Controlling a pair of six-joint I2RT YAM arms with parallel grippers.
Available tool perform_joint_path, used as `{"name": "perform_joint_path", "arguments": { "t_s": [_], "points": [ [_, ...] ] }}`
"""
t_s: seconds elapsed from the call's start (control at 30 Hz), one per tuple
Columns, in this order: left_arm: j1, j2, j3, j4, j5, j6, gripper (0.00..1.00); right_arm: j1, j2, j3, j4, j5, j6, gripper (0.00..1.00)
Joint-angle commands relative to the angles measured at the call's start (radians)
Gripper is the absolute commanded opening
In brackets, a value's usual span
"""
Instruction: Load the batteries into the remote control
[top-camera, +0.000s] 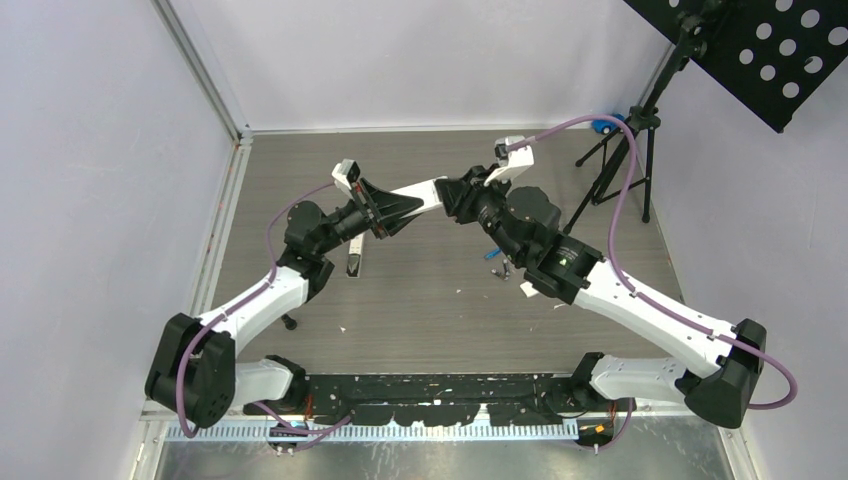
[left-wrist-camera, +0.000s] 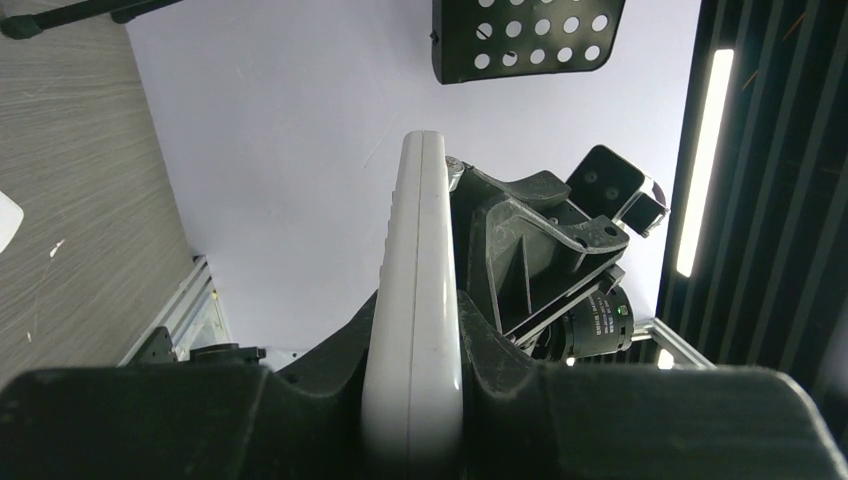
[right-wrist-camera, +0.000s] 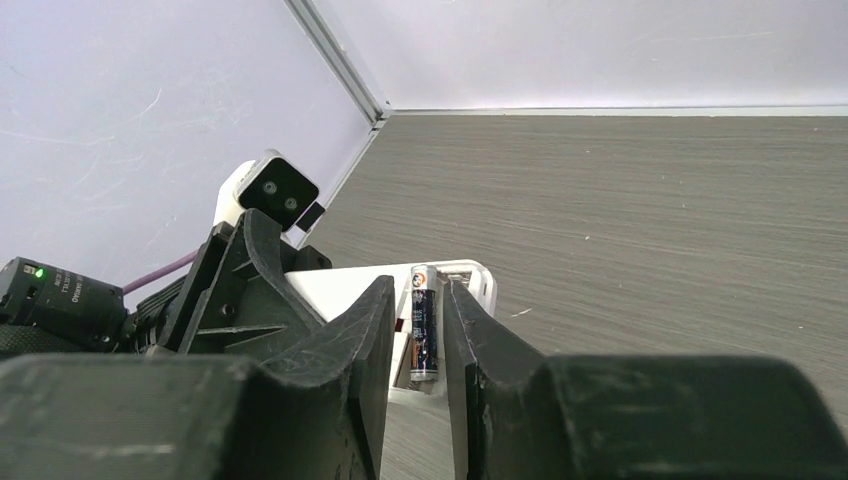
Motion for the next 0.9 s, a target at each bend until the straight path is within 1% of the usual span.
{"name": "perform_joint_path", "arguments": {
  "t_s": [0.0, 0.03, 0.07, 0.13, 0.2, 0.27, 0.4, 0.5, 0.63, 0.7, 0.77, 0.87],
  "points": [
    [-0.003, -0.004, 0.012, 0.147, -0.016, -0.012, 0.0, 0.002, -0.027, 0.041, -0.03, 0.02, 0.057, 0.3],
    [-0.003, -0.004, 0.012, 0.149, -0.017, -0.001, 0.0, 0.002, -0.033, 0.048, -0.042, 0.015, 0.077, 0.3],
    [-0.003, -0.004, 0.012, 0.149, -0.017, 0.011, 0.0, 0.002, -0.038, 0.061, -0.058, 0.011, 0.102, 0.32],
    [-0.003, -0.003, 0.011, 0.144, -0.024, 0.033, 0.0, 0.002, -0.052, 0.094, -0.14, -0.008, 0.183, 0.44],
    [-0.003, 0.002, 0.014, 0.137, -0.037, 0.055, 0.0, 0.002, -0.072, 0.097, -0.15, -0.024, 0.29, 0.56],
    [-0.003, 0.013, 0.024, 0.136, -0.048, 0.077, 0.0, 0.002, -0.095, 0.075, -0.154, -0.009, 0.419, 0.61],
    [-0.003, 0.031, 0.042, 0.139, -0.055, 0.107, 0.0, 0.002, -0.149, 0.013, -0.198, 0.072, 0.636, 0.66],
    [-0.004, 0.031, 0.047, 0.145, -0.059, 0.124, 0.0, 0.003, -0.178, -0.039, -0.186, 0.089, 0.759, 0.7],
    [-0.009, 0.021, 0.048, 0.147, -0.065, 0.144, 0.0, 0.002, -0.166, -0.126, -0.022, 0.044, 0.878, 0.74],
    [-0.011, 0.019, 0.046, 0.147, -0.068, 0.148, 0.0, 0.002, -0.13, -0.142, 0.005, 0.036, 0.951, 0.75],
    [-0.012, 0.016, 0.049, 0.147, -0.062, 0.148, 0.0, 0.002, -0.098, -0.144, 0.037, 0.025, 0.981, 0.76],
    [-0.014, 0.009, 0.046, 0.147, -0.053, 0.154, 0.0, 0.002, -0.06, -0.151, 0.113, 0.024, 0.985, 0.77]
  ]
}}
